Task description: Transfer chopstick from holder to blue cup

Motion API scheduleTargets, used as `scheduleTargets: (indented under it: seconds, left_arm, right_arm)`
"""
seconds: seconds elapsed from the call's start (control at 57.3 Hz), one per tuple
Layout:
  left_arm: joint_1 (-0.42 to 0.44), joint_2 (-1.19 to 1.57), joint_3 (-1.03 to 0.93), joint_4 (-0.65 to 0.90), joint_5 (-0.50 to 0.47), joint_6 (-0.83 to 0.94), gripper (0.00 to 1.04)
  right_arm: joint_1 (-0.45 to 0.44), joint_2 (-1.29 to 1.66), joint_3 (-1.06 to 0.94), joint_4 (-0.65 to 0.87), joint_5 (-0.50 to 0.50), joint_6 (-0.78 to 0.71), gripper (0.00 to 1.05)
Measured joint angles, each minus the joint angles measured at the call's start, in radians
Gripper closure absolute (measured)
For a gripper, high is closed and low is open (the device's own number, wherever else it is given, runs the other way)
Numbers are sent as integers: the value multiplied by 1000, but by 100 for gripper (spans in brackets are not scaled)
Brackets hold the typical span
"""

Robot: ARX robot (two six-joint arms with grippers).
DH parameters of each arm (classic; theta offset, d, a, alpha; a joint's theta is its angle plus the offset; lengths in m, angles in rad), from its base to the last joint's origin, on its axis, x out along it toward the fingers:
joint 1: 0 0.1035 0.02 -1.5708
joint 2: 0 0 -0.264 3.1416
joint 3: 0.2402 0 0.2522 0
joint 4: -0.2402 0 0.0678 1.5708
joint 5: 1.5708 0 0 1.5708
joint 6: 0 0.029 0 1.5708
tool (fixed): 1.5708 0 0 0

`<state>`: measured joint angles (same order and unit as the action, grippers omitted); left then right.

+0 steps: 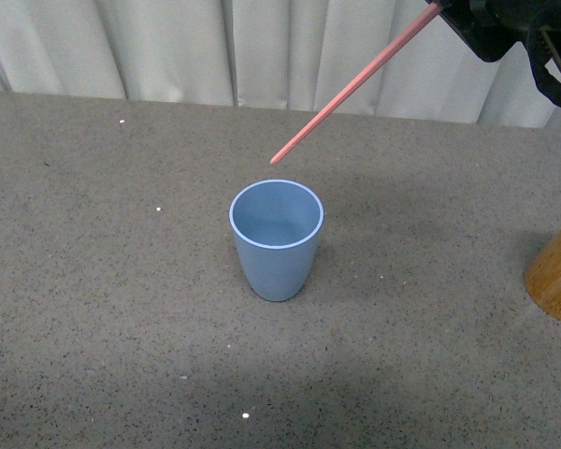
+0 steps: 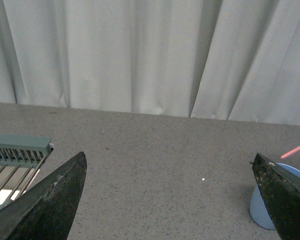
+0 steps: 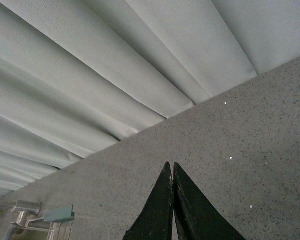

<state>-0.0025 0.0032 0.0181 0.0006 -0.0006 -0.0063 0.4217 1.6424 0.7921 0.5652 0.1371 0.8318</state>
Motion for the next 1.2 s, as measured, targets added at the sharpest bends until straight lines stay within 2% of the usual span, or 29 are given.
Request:
scheduleTargets:
  seconds: [0.908, 1.03, 1.204]
  left_arm:
    - [0, 0, 0, 0, 0, 0, 7]
    - [0, 0, 0, 0, 0, 0, 7]
    - [0, 0, 0, 0, 0, 0, 7]
  right_arm:
    - [5, 50, -29, 9, -10, 22, 104]
    - [14, 58, -28, -3, -19, 18, 86]
    - [22, 60, -28, 3, 8, 10, 52]
